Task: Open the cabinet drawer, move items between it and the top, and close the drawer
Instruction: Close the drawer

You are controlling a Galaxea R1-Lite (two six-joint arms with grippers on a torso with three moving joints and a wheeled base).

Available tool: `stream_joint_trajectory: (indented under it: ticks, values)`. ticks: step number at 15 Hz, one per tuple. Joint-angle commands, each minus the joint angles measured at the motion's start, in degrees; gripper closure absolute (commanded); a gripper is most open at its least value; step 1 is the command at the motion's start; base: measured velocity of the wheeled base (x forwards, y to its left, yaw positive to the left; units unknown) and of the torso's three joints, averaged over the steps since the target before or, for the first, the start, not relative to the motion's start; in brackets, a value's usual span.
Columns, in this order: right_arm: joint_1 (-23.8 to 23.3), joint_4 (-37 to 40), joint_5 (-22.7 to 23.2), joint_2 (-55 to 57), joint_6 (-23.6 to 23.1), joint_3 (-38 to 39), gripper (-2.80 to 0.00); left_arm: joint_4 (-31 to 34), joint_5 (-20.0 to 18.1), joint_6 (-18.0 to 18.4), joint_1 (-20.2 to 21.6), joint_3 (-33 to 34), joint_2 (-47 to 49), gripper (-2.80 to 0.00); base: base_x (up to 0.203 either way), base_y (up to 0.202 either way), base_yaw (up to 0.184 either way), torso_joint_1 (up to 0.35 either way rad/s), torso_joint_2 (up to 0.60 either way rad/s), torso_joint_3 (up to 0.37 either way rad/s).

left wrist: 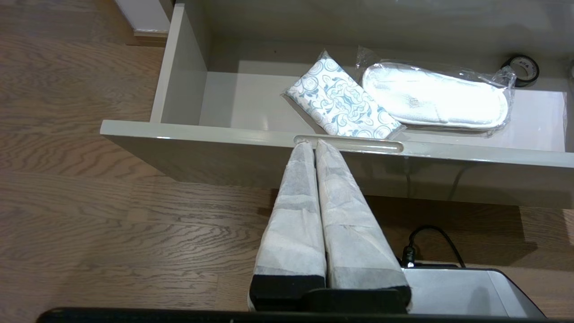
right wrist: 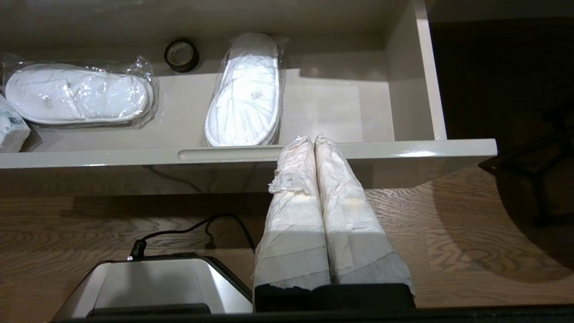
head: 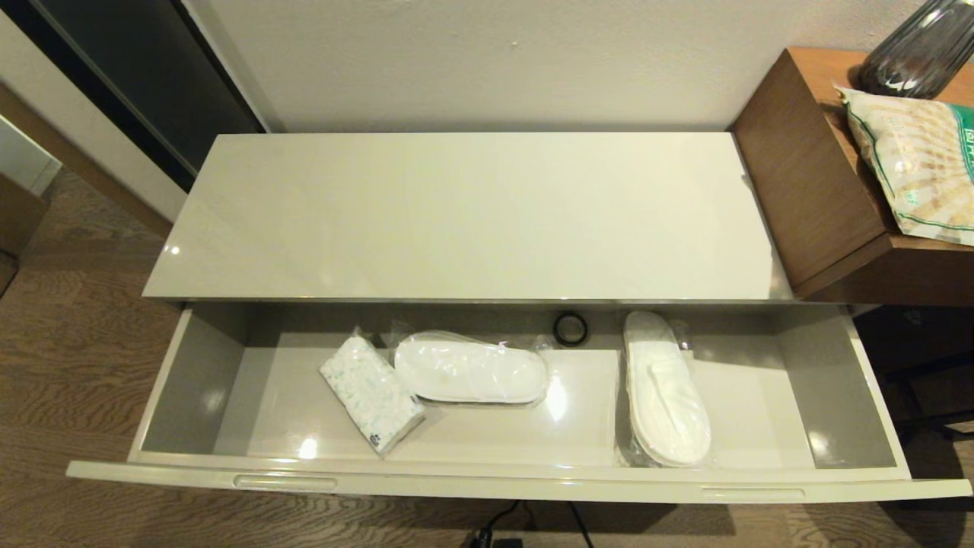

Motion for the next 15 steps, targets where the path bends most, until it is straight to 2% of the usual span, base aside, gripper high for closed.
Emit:
stream_joint_trajectory:
  ticks: [1,15]
  values:
    - [0.0,0.0,0.0,0.0,0.0,0.0,0.0,0.0,0.0,0.0,0.0,0.0,-0.1,0.0,0.0,0.0,0.0,0.0,0.0,0.0]
    - [0.0,0.2,0.0,0.0,-0.2,0.0,0.0,0.0,0.0,0.0,0.0,0.0,-0.1,0.0,0.0,0.0,0.0,0.0,0.0,0.0]
